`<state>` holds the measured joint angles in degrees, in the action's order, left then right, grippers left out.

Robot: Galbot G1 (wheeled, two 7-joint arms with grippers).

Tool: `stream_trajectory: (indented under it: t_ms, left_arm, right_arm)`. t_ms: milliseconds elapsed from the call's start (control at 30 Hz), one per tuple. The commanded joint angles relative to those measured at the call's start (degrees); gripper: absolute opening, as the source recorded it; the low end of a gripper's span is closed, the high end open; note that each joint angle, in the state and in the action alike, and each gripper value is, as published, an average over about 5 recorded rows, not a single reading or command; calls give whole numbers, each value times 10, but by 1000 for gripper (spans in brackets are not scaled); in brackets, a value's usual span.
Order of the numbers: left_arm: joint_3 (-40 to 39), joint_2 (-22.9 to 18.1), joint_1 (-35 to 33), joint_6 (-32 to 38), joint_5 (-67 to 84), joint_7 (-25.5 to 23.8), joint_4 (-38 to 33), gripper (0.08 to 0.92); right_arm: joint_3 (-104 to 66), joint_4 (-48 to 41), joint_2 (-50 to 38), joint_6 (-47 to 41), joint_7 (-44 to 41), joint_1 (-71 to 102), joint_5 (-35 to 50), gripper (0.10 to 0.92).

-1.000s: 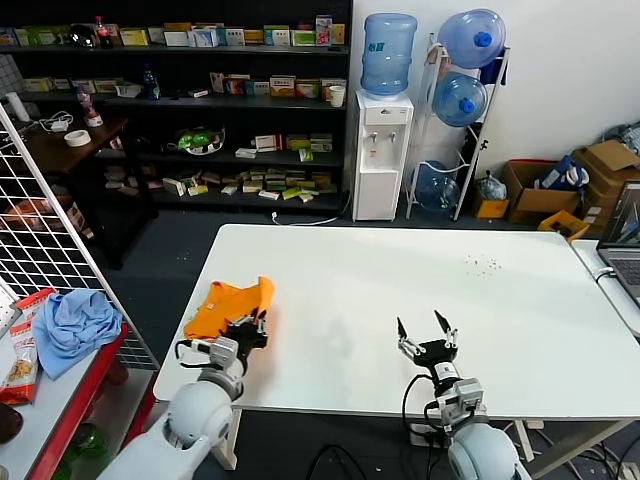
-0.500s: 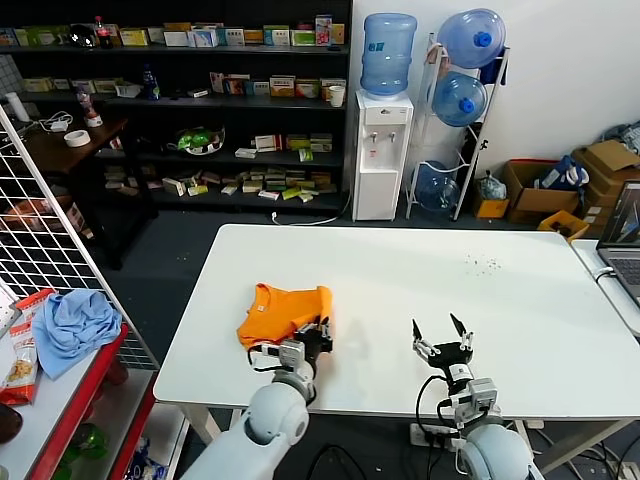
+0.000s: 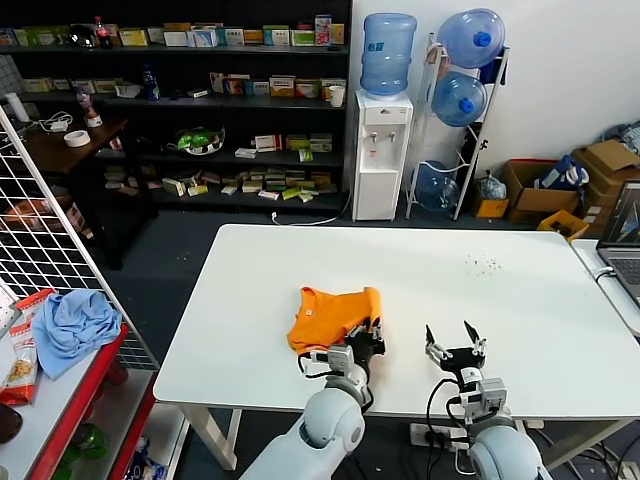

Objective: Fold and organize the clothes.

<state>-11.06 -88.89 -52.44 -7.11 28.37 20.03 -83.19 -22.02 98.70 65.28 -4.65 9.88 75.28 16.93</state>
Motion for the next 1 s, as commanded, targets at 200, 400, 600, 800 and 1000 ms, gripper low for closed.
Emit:
stream_trajectory:
  t_ms: [200, 400, 600, 800, 1000]
  left_arm:
    - [-22, 3, -6, 6, 48, -19, -42, 443]
    - [-13, 32, -22, 23, 47, -35, -85, 616]
    - [27, 97, -23, 46, 22, -54, -145, 780]
    - [53, 156, -45, 56, 21, -58, -175, 822]
    - [75, 184, -64, 69, 24, -62, -181, 823]
  right_arm:
    - [12, 21, -15, -87, 5, -28, 63, 823]
    - [25, 18, -15, -114, 8, -43, 100, 823]
    - [42, 4, 9, -107, 12, -69, 195, 823]
    - [54, -51, 49, -80, 26, -106, 252, 823]
    - [60, -108, 80, -60, 34, -136, 240, 823]
